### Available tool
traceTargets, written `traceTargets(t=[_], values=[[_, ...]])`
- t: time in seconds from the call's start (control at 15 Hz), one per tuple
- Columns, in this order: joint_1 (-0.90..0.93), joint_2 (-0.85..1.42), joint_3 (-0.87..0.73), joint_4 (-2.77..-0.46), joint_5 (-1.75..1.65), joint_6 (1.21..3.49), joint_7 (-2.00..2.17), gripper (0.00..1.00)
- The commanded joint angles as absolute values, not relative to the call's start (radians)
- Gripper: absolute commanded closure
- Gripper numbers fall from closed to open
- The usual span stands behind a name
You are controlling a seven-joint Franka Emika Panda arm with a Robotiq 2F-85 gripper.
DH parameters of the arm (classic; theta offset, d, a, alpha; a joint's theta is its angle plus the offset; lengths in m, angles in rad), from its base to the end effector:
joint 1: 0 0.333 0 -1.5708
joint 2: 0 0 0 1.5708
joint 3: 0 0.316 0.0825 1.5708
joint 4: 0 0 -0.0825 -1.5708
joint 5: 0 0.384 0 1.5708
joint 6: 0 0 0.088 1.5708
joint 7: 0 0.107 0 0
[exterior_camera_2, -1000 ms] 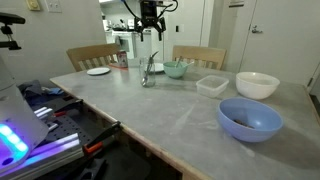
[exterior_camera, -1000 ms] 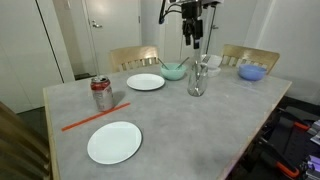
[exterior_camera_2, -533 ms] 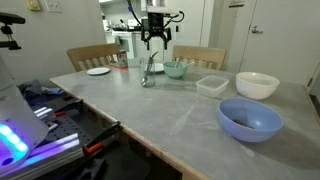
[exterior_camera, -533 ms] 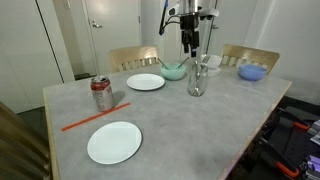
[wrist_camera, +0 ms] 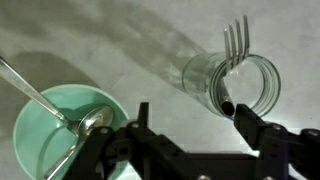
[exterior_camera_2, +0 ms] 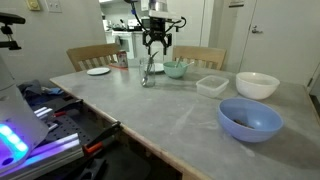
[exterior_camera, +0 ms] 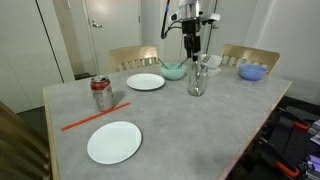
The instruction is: Take the spoon from the bottle and put it on the table
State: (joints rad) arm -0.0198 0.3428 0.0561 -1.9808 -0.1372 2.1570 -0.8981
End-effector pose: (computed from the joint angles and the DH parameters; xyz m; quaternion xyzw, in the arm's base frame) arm 0.5897 0.0149 0.2809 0.8694 0.4852 -0.0934 0.0058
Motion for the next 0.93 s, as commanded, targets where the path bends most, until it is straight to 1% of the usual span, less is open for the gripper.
traceTargets(t=[0.0,0.27,0.33,0.4,0.53,0.6,0.87], values=[[-0.033,0.362,0.064,-1.968,-0.114,2.118,-0.890,0.15],[-0.032,0.365,0.068,-1.971,-0.096,2.098,-0.885,0.15],[-0.032,0.365,0.069,-1.973,-0.091,2.098,-0.885,0.20],[-0.031,0.365,0.069,-1.973,-0.087,2.096,-0.885,0.22],[-0.031,0.364,0.070,-1.976,-0.083,2.099,-0.884,0.44],[-0.031,0.363,0.070,-1.976,-0.082,2.100,-0.884,0.47],[-0.030,0.362,0.071,-1.978,-0.078,2.101,-0.884,0.77]])
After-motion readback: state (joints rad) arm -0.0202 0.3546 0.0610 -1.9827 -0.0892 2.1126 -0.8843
